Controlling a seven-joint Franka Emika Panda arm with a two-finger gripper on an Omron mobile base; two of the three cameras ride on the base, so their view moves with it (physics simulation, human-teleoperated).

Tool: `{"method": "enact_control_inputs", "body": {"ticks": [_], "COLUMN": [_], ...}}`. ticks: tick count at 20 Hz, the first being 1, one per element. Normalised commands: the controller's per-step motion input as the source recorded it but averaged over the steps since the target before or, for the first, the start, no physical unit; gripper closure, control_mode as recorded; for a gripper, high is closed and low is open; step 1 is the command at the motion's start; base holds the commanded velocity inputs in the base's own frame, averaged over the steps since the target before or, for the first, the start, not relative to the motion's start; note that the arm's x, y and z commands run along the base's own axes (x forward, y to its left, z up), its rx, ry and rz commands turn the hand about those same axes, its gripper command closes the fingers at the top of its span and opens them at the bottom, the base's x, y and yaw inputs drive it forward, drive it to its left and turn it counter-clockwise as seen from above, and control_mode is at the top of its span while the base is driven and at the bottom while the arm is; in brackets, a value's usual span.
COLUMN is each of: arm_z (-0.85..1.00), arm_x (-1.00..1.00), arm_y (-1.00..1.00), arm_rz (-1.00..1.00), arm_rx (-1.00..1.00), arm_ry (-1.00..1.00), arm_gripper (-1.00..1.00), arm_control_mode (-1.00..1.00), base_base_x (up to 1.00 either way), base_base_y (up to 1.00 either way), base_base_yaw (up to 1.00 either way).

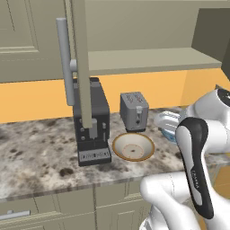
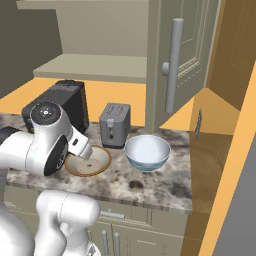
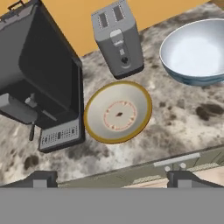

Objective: Open the cabinet. Pick the bowls from the counter and place them in the cabinet. Then close the cabinet.

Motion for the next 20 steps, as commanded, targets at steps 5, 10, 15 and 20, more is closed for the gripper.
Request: {"method": "enact_control_inputs", "body": {"ticks": [5,10,15,20], "arm_z": [-0.34,-0.36,-0.44,-0.50], "arm_x": [0.33,0.26,0.15,0.10], "arm_y": [-0.19,-0.20,-0.18,-0.14], "arm_rz": [-0.04,-0.04,-0.01,0.00], "arm_rx": [0.00,0.00,0.00,0.00], "arm_ry": [0.01,0.05,0.09,0.10], "arm_gripper": [-1.00,-1.00,-1.00,-1.00], "arm_control_mode": [-1.00,-1.00,-1.00,-1.00], "base_base_x": [0.00,0.00,0.00,0.00], "base_base_y": [0.00,0.00,0.00,0.00], "base_base_yaw": [0.00,0.00,0.00,0.00]}}
